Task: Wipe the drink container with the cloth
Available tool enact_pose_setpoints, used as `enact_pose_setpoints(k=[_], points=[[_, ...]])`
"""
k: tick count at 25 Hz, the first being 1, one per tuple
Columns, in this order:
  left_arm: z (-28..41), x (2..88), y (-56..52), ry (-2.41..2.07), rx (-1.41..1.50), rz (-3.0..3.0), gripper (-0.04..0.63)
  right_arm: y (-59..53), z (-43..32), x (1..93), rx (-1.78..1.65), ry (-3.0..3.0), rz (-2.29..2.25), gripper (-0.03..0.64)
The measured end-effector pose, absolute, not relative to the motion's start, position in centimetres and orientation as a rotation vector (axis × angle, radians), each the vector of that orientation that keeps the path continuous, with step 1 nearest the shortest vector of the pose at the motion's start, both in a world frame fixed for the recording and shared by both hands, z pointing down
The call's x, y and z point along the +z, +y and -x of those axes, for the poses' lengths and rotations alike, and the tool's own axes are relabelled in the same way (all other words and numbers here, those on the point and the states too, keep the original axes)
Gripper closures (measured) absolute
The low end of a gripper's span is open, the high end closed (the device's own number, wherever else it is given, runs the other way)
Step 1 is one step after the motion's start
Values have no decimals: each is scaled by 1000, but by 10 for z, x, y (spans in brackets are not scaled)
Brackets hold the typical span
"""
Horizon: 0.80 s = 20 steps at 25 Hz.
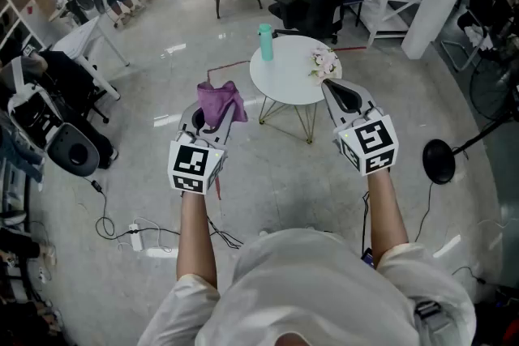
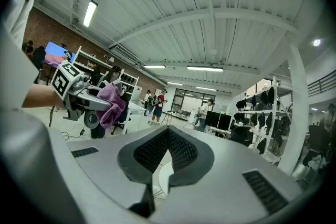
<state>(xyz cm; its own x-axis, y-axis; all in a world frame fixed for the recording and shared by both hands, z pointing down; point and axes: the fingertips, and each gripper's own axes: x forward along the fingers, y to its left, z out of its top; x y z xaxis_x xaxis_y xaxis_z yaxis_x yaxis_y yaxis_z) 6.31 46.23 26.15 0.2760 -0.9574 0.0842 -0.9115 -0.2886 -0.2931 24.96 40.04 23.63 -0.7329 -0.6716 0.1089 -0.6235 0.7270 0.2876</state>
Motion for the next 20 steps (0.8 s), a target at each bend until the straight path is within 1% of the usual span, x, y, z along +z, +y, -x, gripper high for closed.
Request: enact_pose_setpoints(k=[10, 13, 17, 20], points=[[-32, 280, 466, 1662, -409, 2401, 474, 407, -215, 249, -287, -2723, -1126, 603], [-22, 288, 456, 1660, -406, 2426, 474, 403, -202, 259, -263, -2716, -1092, 603], [-11, 296, 428, 1660, -417, 2434, 474, 377, -189, 272, -229, -2693, -1033, 603], [-7, 303, 400, 1668, -421, 2449, 474, 345, -186, 271, -276, -2698, -1083, 603]])
